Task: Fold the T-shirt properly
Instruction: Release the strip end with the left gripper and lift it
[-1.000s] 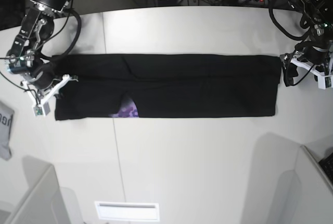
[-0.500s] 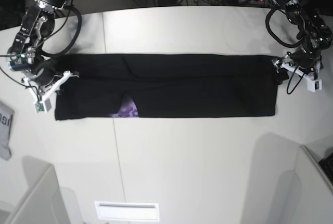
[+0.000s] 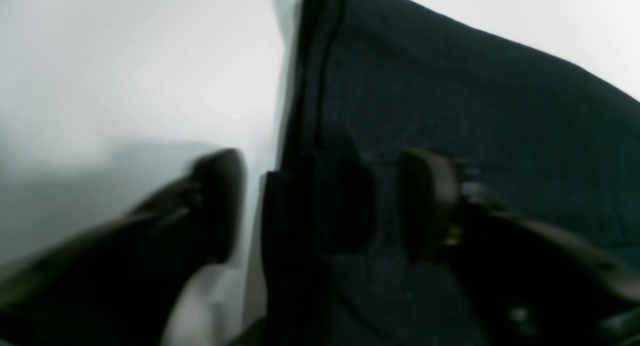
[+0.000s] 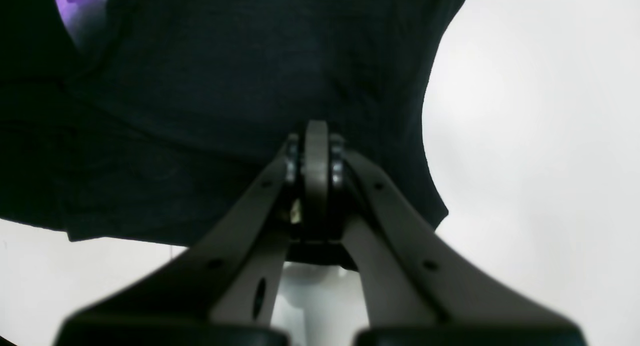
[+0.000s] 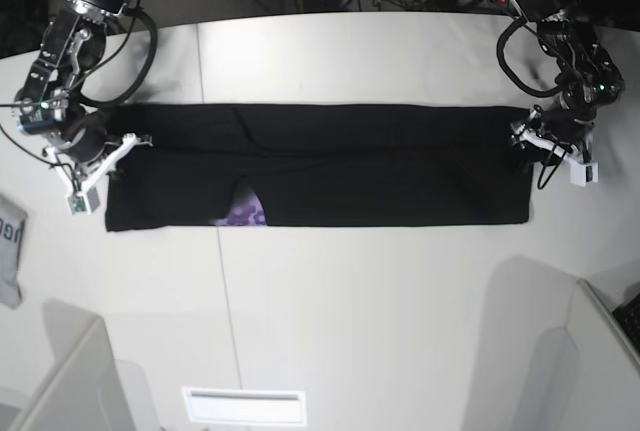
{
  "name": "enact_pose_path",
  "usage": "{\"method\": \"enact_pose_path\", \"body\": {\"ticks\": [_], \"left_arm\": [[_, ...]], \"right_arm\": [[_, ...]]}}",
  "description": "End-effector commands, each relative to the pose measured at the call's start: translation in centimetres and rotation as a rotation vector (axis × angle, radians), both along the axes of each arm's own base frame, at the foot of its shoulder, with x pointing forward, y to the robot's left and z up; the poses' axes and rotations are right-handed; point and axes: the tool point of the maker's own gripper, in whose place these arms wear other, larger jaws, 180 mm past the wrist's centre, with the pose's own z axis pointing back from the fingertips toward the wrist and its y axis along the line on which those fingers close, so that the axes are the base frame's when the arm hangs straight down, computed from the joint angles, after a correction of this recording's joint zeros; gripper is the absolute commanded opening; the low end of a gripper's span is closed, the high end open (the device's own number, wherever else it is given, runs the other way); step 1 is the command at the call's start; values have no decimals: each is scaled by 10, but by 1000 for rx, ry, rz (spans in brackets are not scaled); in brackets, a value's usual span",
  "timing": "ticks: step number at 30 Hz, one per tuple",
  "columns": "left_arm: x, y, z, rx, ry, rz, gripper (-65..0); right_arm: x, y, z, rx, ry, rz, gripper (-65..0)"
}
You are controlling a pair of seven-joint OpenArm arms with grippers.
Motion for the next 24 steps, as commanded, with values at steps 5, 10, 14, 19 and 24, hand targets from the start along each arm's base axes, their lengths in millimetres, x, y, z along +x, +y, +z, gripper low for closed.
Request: {"method": "enact_pose_path", "body": {"ticks": [5,10,14,19,24], "left_arm": [[-10,-2,-20,-25,92,-3,-522],[-5,6,-19,-20,51,22,-650],[-7,20,-18,3,50,34,-650],[-3,40,-1,61,6,42,-650],[-12,43,16,132,-21,17,-650]], "right_arm": [[9,-4,14,-16,-52,8,-650],[8,-4,13,-16,-51,6,-650],[8,-5,13,-16,-51,5,-650],[8,-5,13,-17,-51,6,-650],[8,-5,13,-17,-51,6,-650]]}}
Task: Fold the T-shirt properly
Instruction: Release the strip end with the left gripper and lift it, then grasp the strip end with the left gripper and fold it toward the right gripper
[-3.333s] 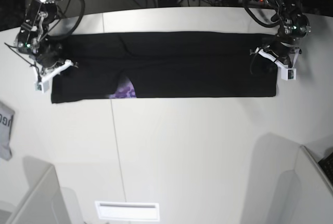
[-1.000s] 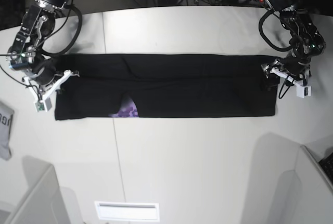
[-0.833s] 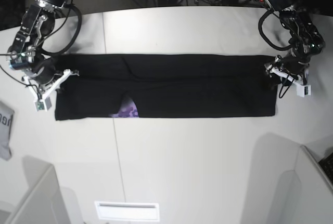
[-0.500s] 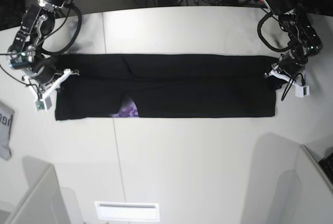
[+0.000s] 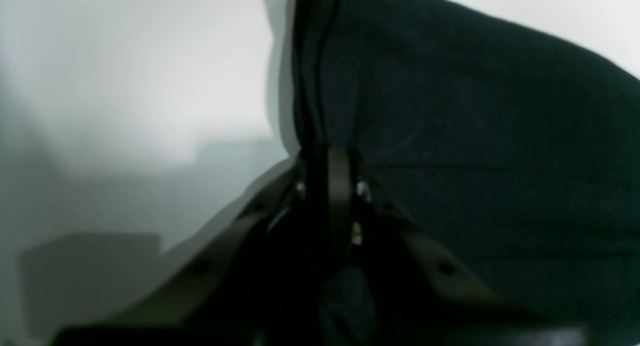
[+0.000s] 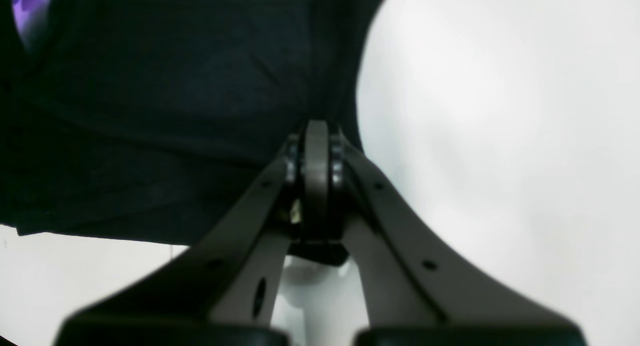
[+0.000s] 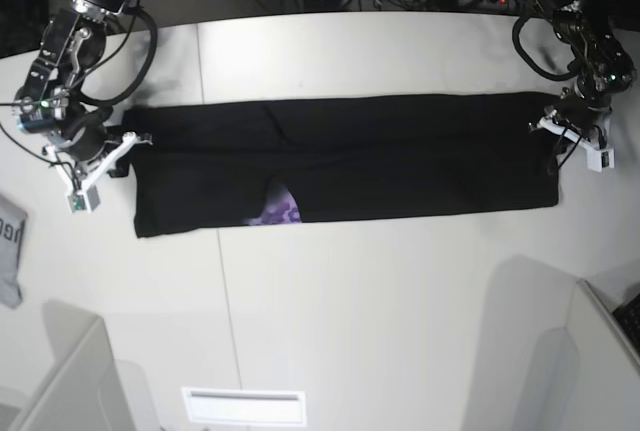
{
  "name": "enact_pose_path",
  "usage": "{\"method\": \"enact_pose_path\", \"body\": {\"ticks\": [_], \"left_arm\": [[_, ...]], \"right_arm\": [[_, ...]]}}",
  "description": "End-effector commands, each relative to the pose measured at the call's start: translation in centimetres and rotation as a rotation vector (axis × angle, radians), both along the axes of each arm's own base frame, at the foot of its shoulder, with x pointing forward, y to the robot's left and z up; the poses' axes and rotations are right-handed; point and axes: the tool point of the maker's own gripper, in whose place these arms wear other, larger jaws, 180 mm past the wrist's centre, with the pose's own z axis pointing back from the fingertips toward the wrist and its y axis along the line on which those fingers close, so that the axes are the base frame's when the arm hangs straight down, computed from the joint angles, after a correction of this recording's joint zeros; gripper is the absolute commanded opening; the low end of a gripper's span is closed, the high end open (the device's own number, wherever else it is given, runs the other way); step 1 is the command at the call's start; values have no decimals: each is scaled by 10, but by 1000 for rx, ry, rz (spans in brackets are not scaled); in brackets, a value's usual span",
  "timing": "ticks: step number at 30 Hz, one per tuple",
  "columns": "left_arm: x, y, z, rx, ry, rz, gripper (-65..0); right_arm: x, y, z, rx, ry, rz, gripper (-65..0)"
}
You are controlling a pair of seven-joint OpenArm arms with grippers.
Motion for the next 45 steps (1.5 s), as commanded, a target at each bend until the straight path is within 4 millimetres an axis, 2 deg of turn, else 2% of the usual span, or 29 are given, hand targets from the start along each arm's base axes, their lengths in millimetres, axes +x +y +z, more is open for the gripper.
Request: {"method": "enact_pose_path", "body": {"ticks": [1,8,12,16,21,24,34,40,45], "left_arm": [[7,6,16,35,-37,-7,-650],[3,-2,26,63,-59,-29,-650],[4,-11,39,92,-87,-55,-650],[8,-20,62,137,-137,-87,-650],[12,-58,69,147,-158,-195,-650],[13,-83,66,126,-155,-246,-650],[22,-155,68,58,-176,-344,-650],[22,-200,61,-3,-166,-416,-650],[27,-229,61,-45,-166,-446,-650]], "right_arm": [[10,-4,15,-16,-54,7,-650],[10,-4,15,-16,-54,7,-650],[10,-4,15,-16,-54,7,-650],[10,-4,15,-16,-54,7,-650],[10,3,12,7,-55,3,-650],[10,6,11,12,-54,7,-650],[10,4,12,13,-55,2,-650],[9,4,11,13,-52,0,-650],[9,3,11,13,-53,-1,-650]]}}
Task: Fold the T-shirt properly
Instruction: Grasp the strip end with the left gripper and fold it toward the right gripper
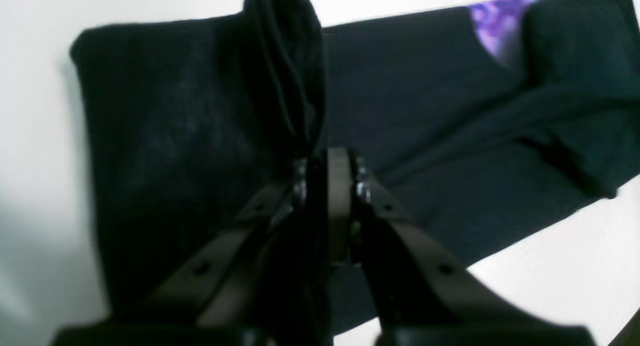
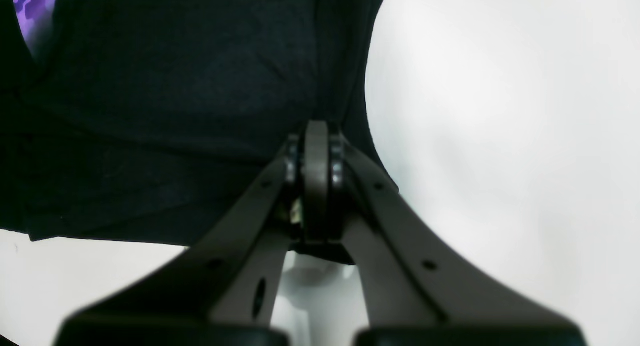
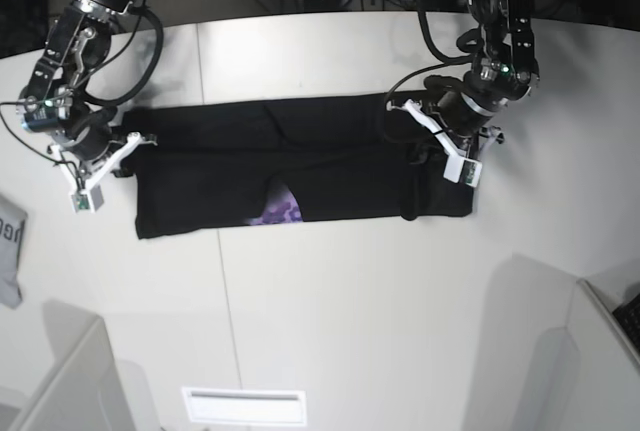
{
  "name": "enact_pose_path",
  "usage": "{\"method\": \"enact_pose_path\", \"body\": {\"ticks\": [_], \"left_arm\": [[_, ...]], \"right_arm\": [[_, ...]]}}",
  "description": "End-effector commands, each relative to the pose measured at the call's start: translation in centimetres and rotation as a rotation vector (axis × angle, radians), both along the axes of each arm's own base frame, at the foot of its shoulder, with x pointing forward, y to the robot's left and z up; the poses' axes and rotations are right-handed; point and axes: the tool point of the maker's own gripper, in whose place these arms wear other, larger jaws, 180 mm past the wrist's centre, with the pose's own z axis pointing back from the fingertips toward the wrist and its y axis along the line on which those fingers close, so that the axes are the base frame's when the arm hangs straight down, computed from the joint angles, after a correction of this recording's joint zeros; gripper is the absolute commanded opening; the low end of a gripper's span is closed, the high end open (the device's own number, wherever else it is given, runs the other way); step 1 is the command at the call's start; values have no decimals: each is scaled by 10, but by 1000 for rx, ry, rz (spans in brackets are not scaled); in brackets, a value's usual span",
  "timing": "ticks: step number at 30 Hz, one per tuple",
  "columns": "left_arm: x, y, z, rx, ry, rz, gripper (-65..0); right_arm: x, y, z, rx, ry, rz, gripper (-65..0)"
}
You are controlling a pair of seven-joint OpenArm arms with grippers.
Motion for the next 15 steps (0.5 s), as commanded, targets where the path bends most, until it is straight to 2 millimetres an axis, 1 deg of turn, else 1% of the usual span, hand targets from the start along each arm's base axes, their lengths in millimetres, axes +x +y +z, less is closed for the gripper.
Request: {"method": "enact_pose_path", "body": {"ticks": [1,4,6,10,13,15], "left_arm": [[13,-6,18,-25,-69,-4,-650],[17,-23,19,-57,-68,-6,-650],[22,-35,24,-73,-79,-21,-650],[26,-56,30,-105,-92,-57,-650],[24,-70,28,-118,-84,-86,-650],[25,-75,26,-124,-77,-95,-650]], "right_arm": [[9,-4,13,-11,-50,4,-650],[9,-3,13,-11,-50,7,-650],[9,-3,13,-11,-50,5,-650],[9,-5,13,-13,-50,4,-650],[9,-6,13,-14,-50,2,-650],[9,-6,13,-14,-50,2,-650]]}}
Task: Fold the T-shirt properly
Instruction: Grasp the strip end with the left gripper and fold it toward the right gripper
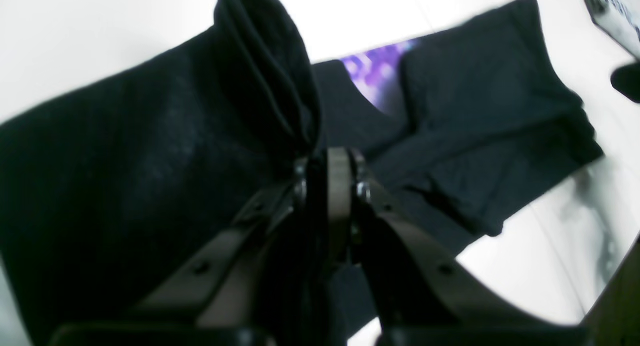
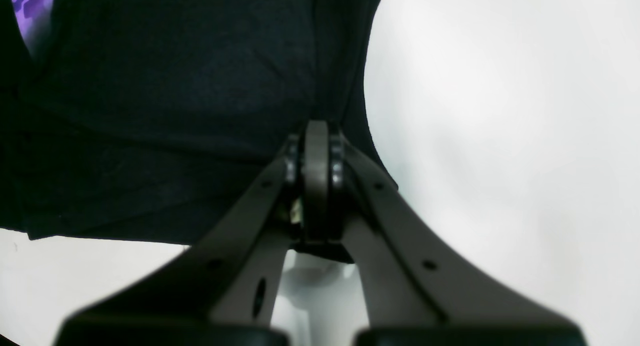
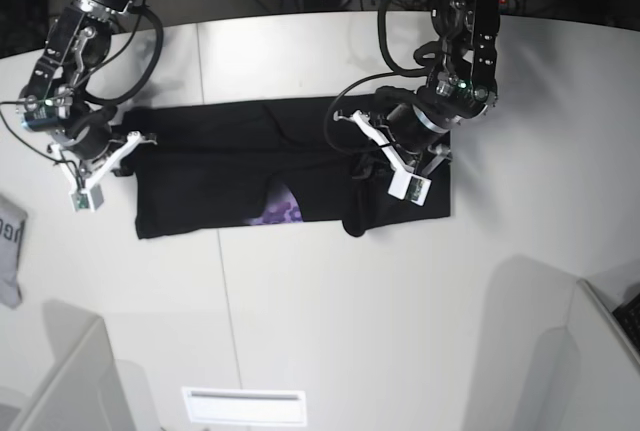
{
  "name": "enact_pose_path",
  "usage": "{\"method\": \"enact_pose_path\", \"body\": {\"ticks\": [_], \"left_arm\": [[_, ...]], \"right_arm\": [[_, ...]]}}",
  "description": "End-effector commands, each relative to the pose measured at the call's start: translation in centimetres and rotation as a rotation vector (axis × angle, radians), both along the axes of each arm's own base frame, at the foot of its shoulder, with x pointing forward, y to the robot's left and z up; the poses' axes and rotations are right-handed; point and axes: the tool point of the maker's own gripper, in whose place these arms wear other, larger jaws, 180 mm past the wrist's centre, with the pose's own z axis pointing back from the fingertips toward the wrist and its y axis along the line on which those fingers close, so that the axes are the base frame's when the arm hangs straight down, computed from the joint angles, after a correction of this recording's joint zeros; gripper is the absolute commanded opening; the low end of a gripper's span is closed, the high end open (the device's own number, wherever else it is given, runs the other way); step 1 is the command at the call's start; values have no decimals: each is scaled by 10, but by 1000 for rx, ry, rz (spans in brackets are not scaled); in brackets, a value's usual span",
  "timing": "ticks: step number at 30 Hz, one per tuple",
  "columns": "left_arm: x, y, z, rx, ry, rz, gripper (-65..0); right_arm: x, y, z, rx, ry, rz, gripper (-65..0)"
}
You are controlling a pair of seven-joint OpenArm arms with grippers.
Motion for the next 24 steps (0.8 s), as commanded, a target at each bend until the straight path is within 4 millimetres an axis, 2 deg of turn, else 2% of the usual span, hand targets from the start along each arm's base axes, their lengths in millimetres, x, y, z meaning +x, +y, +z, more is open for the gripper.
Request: {"method": "enact_pose_path", "body": {"ticks": [1,5,11,16,20,24], "left_arm": [[9,-4,12,-25,-43,-2,-650],[9,-8,0,-41,-7,7,-650],[15,-14,4,-61,-14,8,-650],[17,-21,-4,-81,13,11,-650],[11,-39,-4,-84,15,-40,-650],[14,-43,-1,-88,5,-47,-650]], "right_arm": [[10,-5,14,-15,-52,4,-650],[10,-6,14,-19,-52,5,-650],[11,-6,15,-19,-55,5,-650],[12,-7,16,-20,-59,5,-650],[12,-7,16,-19,-59,4,-650],[12,-7,16,-21,-59,5,-650]]}}
